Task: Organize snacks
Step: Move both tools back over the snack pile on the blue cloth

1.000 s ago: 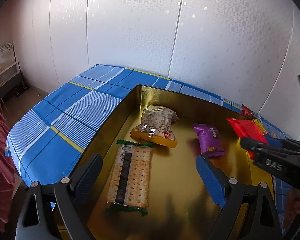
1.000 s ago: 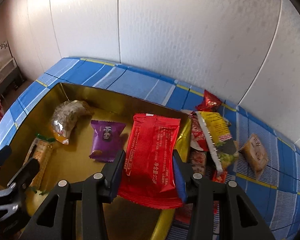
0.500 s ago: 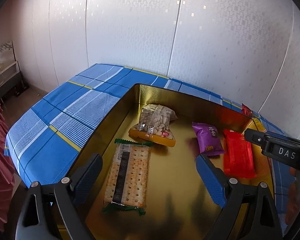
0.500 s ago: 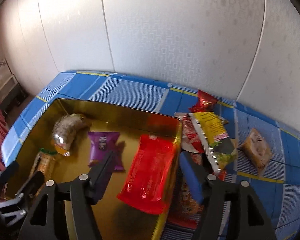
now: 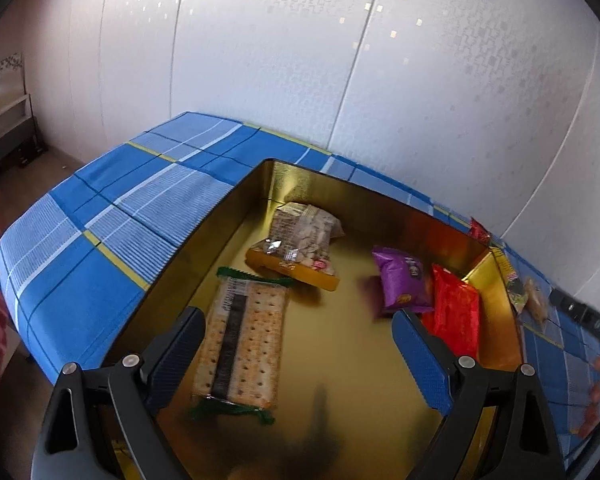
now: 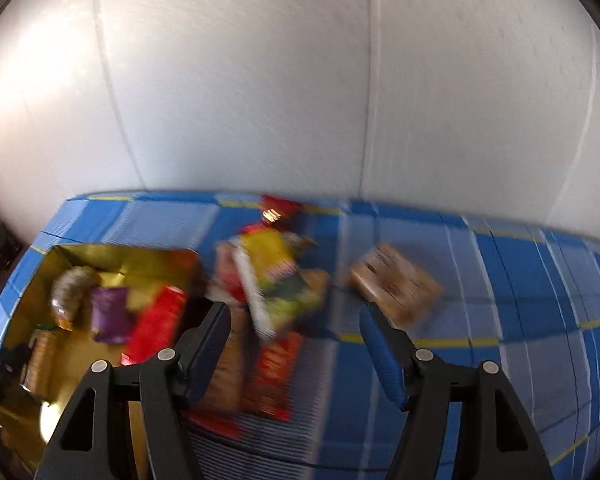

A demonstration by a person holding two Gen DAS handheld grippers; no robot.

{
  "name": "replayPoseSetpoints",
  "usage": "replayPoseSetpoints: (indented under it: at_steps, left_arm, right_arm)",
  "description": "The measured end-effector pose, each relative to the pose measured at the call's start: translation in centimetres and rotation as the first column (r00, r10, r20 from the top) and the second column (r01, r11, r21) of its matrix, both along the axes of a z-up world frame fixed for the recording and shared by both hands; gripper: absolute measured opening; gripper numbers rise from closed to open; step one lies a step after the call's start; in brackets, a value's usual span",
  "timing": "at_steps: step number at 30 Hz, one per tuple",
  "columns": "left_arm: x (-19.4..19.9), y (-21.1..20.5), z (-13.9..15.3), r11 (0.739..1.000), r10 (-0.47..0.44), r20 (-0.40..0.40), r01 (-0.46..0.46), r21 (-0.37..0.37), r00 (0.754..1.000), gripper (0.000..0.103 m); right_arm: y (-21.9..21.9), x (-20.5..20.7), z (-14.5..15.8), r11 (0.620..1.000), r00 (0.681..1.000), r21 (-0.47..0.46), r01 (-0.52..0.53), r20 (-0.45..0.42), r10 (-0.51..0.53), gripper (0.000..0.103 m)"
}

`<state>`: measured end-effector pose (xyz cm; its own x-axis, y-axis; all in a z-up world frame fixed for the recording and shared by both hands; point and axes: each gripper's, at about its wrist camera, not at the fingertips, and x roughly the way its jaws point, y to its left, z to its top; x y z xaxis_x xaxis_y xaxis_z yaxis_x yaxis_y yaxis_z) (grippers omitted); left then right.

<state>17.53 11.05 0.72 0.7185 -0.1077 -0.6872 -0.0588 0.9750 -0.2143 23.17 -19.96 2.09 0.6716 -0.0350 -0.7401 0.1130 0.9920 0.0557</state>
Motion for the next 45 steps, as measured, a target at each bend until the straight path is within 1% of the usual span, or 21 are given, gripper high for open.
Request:
replayPoseSetpoints:
  at_steps: [3,7,11,16,18,20,25,28,31,35,39,42,44,45]
  left_arm:
    - [-0.2,-0.5,0.2,1.0,-0.018,0.019,0.018,0.0,1.0,0.095]
    - [-0.4,-0.6,0.5,0.999,-0.028,0.04,0.029,-0.014,0.999,0.095]
    - [-0.5,-0.6,0.7,1.0,-0.028,0.059,0.029,-0.009,0.998,0.095]
    - [-0.5,-0.6,0.6,0.999,-0.031,0.057,0.032,-0.012,0.998,0.095]
    - [-0.5,-0.5,0.6,0.999,-0.03,0.056,0.031,-0.014,0.998,0.095]
    - [-0.5,-0.5,0.6,1.0,-0.027,0.059,0.028,-0.014,0.998,0.095]
    - [-0.6,-0.6,0.7,0.999,-0.031,0.061,0.032,-0.007,0.998,0.095]
    - [-0.6,-0.7,0.7,0.999,-0.033,0.065,0.033,0.002,0.997,0.095]
    - [-0.7,-0.7,0.7,1.0,-0.031,0.066,0.031,0.004,0.997,0.095]
    - [-0.8,-1.1,0.7,0.999,-0.041,0.073,0.04,0.013,0.996,0.095]
    - [-1.5,-2.4,1.1,0.997,-0.072,0.09,0.068,0.04,0.993,0.095]
    - [-2.3,-4.1,1.8,0.992,-0.115,0.098,0.11,0.056,0.989,0.095]
    - [-3.1,-6.2,2.7,0.986,-0.16,0.095,0.154,0.06,0.983,0.095]
    - [-3.4,-7.0,3.0,0.982,-0.183,0.093,0.178,0.057,0.979,0.095]
  right_arm:
    - [-0.9,0.0,-1.3,0.999,0.999,0.048,-0.002,-0.044,0.004,0.068]
    - [-0.5,0.7,-2.2,0.994,0.997,0.109,-0.022,-0.068,0.03,0.068]
    - [0.6,1.5,-3.0,0.99,0.995,0.13,-0.048,-0.084,0.06,0.068]
    - [1.5,2.7,-4.5,0.988,0.988,0.142,-0.059,-0.135,0.078,0.068]
    - [1.6,3.1,-5.1,0.987,0.985,0.148,-0.064,-0.15,0.086,0.069]
    - [1.5,3.2,-5.5,0.98,0.983,0.185,-0.071,-0.156,0.1,0.069]
    - [1.0,3.7,-6.1,0.971,0.98,0.23,-0.066,-0.169,0.106,0.069]
    - [-0.1,3.5,-6.0,0.966,0.98,0.257,-0.039,-0.178,0.087,0.069]
    - [-1.7,2.7,-5.9,0.964,0.978,0.265,-0.001,-0.199,0.056,0.069]
    - [-3.6,0.4,-5.5,0.974,0.978,0.226,0.003,-0.206,0.045,0.069]
    - [-6.4,-2.5,-5.5,0.961,0.978,0.276,0.018,-0.207,0.041,0.069]
    - [-8.5,-5.2,-4.8,0.946,0.988,0.325,-0.002,-0.148,0.053,0.069]
    - [-10.1,-6.9,-4.2,0.947,0.995,0.322,-0.001,-0.09,0.032,0.069]
    - [-10.9,-7.6,-3.9,0.954,0.998,0.3,0.005,-0.065,0.015,0.069]
